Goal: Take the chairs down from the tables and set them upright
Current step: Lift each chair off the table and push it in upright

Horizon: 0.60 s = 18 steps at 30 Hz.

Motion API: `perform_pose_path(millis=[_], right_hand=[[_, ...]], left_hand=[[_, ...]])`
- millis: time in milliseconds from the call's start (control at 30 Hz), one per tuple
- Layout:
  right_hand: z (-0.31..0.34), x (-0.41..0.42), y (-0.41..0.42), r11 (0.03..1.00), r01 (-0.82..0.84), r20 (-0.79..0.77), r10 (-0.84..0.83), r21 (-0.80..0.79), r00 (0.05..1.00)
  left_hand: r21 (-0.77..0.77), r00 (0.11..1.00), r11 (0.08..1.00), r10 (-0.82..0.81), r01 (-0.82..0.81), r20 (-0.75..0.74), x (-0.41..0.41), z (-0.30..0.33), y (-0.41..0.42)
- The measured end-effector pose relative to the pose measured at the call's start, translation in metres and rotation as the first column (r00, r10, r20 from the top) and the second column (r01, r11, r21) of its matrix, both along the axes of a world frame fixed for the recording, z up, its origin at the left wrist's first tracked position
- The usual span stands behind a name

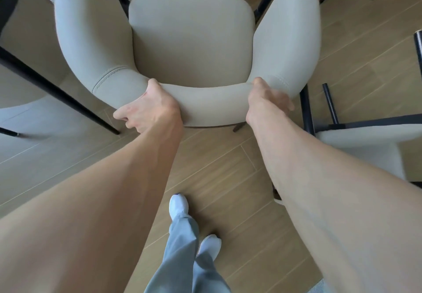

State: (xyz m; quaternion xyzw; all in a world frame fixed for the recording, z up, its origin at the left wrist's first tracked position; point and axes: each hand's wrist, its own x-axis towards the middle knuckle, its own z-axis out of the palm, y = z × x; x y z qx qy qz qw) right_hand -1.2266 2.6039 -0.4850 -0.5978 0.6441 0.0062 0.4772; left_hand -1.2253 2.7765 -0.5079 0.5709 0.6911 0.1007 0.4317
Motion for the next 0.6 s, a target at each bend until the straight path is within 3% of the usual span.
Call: perform_pose_path(millis=[300, 600], right_hand=[[-0.004, 0.065, 0.004, 0.991, 0.03, 0.056, -0.023, -0.133, 0.998], [-0.013, 0.071, 0.006, 0.981, 0.06, 0.059, -0.05, -0.185, 0.997]], left_hand=[[0.015, 0.998, 0.999, -0.051, 0.051, -0.026, 0.067, -0.004, -0.004], [0.009, 0.999, 0.999, 0.035, -0.035, -0.028, 0.079, 0.0, -0.005]])
